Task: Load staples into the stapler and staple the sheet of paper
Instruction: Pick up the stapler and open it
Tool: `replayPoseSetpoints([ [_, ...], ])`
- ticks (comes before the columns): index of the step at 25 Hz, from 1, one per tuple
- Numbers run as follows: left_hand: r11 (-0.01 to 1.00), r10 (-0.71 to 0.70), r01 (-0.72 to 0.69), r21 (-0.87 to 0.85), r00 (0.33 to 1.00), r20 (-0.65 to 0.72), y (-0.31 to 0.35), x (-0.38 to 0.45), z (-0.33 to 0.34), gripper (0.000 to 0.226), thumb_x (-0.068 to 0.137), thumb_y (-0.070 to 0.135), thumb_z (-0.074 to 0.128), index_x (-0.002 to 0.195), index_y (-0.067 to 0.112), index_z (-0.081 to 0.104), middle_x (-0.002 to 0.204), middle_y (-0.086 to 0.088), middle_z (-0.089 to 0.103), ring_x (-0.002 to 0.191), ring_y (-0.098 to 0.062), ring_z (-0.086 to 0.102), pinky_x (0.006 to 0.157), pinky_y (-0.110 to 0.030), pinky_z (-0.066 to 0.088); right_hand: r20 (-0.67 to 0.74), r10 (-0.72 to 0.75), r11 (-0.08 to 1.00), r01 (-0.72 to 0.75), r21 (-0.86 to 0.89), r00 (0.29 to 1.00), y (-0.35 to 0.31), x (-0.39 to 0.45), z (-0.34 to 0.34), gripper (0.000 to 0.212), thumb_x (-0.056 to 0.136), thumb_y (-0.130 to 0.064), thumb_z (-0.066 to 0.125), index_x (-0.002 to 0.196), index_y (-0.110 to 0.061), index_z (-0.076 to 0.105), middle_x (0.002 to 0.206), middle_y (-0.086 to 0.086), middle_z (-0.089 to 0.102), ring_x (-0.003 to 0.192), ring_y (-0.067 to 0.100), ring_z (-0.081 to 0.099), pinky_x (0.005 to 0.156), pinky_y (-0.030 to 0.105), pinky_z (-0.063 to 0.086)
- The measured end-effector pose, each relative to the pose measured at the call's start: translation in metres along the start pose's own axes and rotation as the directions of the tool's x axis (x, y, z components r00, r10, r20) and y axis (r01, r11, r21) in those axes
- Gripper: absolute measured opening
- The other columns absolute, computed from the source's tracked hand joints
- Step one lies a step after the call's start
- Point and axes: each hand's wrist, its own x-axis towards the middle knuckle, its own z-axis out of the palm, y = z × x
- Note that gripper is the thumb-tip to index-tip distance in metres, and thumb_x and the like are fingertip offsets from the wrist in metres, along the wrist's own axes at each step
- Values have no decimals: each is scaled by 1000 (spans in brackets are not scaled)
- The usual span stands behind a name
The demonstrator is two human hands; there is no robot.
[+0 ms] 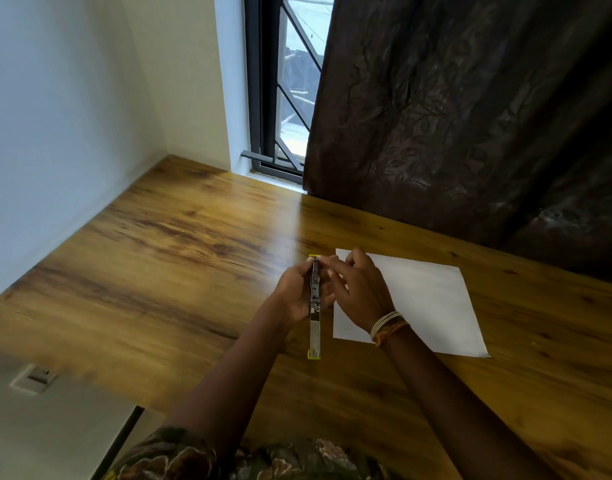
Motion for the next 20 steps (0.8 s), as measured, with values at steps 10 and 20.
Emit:
replayPoseSetpoints([
  [10, 976, 42, -20, 218, 994, -96, -3, -7, -7, 44, 102, 41, 33, 98, 7, 61, 69, -5, 65, 51, -15, 58, 36, -20, 40, 127, 133, 937, -166, 306, 983, -14, 5, 3, 23, 90, -16, 50, 108, -25, 63, 99, 2, 46, 91, 18, 56, 74, 34, 58],
  [20, 980, -26, 57, 190, 986, -162, -3, 3, -4, 53, 101, 46, 31, 93, 5, 64, 68, -12, 71, 58, -23, 69, 54, -31, 56, 179, 185, 896, -241, 373, 966, -16, 8, 11, 20, 84, -3, 51, 83, -18, 64, 92, 0, 49, 89, 18, 56, 77, 34, 56],
])
